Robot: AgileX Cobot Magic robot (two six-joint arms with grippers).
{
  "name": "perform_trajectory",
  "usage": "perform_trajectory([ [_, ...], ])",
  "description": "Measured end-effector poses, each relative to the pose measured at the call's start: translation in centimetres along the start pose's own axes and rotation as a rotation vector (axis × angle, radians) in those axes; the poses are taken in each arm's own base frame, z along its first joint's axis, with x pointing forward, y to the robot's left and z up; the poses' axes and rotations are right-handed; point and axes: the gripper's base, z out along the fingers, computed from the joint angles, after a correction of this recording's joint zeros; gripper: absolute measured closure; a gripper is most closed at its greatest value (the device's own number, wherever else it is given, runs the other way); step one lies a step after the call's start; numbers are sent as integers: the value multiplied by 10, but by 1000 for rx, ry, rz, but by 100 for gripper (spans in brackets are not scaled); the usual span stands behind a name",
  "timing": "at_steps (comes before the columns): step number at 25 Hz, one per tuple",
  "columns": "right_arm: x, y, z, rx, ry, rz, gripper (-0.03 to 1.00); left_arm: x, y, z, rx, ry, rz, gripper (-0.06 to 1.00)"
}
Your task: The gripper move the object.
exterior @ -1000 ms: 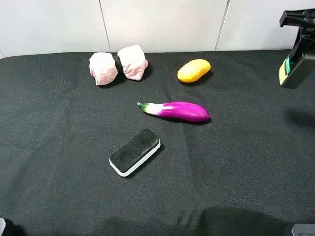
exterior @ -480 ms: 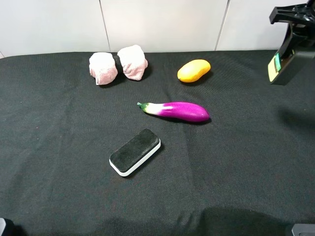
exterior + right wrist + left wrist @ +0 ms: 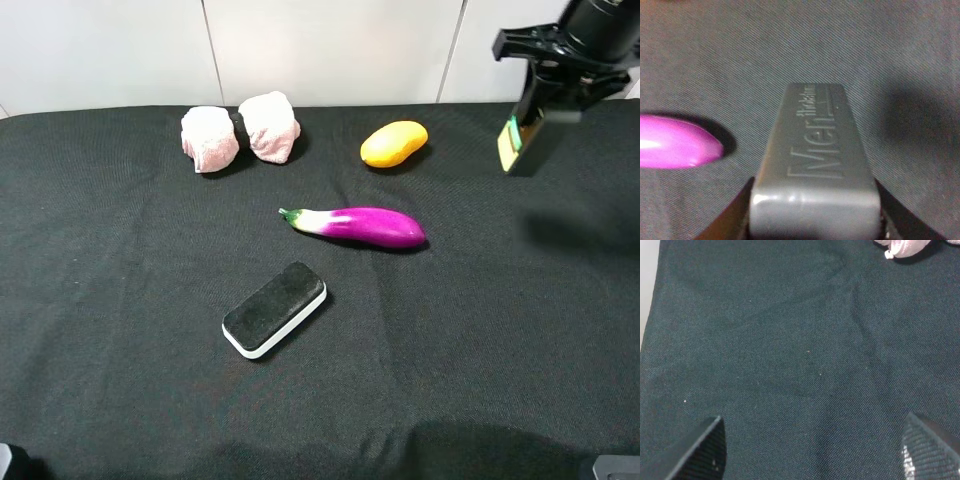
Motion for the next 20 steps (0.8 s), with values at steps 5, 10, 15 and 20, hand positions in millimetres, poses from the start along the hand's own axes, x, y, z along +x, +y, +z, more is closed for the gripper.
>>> perform_trajectory([
  [5,-19,17,6,-10,-15,-38,67,0,0,0,0,0,0,24],
  [10,-36,26,19,-32,-7,-65,67,0,0,0,0,0,0,24],
  [15,-48,29,34,-35,8,-100,67,0,0,0,0,0,0,24],
  [20,-57,31,50,-35,29,-134,67,0,0,0,0,0,0,24],
])
